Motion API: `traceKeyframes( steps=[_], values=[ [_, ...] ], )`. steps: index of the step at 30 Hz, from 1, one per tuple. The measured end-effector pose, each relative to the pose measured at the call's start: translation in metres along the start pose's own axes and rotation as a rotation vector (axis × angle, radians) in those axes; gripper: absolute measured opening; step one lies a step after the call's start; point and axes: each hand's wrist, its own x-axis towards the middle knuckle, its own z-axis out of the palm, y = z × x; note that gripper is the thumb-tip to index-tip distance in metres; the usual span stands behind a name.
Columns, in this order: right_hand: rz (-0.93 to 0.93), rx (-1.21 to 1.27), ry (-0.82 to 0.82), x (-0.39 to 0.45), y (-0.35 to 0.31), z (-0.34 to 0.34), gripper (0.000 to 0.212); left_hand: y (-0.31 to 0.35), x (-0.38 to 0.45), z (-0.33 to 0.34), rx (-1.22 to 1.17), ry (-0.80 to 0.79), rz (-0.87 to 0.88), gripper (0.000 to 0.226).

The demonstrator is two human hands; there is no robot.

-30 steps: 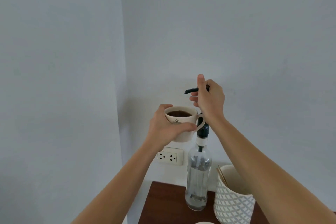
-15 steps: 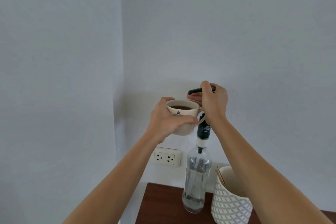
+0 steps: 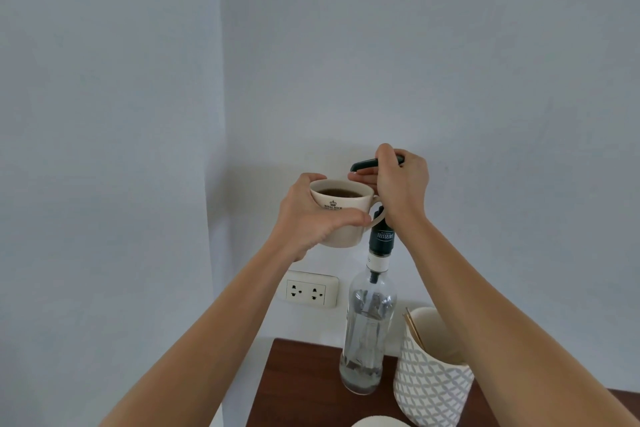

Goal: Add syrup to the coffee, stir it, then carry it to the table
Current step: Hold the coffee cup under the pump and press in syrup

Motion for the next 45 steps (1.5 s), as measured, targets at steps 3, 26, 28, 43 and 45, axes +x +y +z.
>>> traceKeyframes(
  steps=[3,26,28,43,45],
  values=[
    [0.001,-0.002,0.005,-0.0009,-0.0008,0.0,0.023,0.0005,-0.0006,-0.0005,-0.004,-0.006,-0.001,0.102],
    [-0.001,-0.007,-0.005,0.0011,0.0015,-0.0007,0.028,-0.001,0.0,0.0008,-0.024,-0.01,-0.02,0.087],
    [-0.007,-0.004,-0.007,0.0016,0.0025,-0.0006,0.03,-0.0006,-0.0001,0.001,-0.031,-0.009,-0.023,0.087],
    [-0.008,0.009,0.007,0.0036,0.0066,0.0006,0.029,0.0018,0.0006,0.0005,-0.034,-0.018,-0.028,0.093],
    [-0.011,0.002,0.009,0.004,0.0069,0.0004,0.03,0.0019,0.0002,0.0005,-0.034,-0.02,-0.026,0.098]
  ],
)
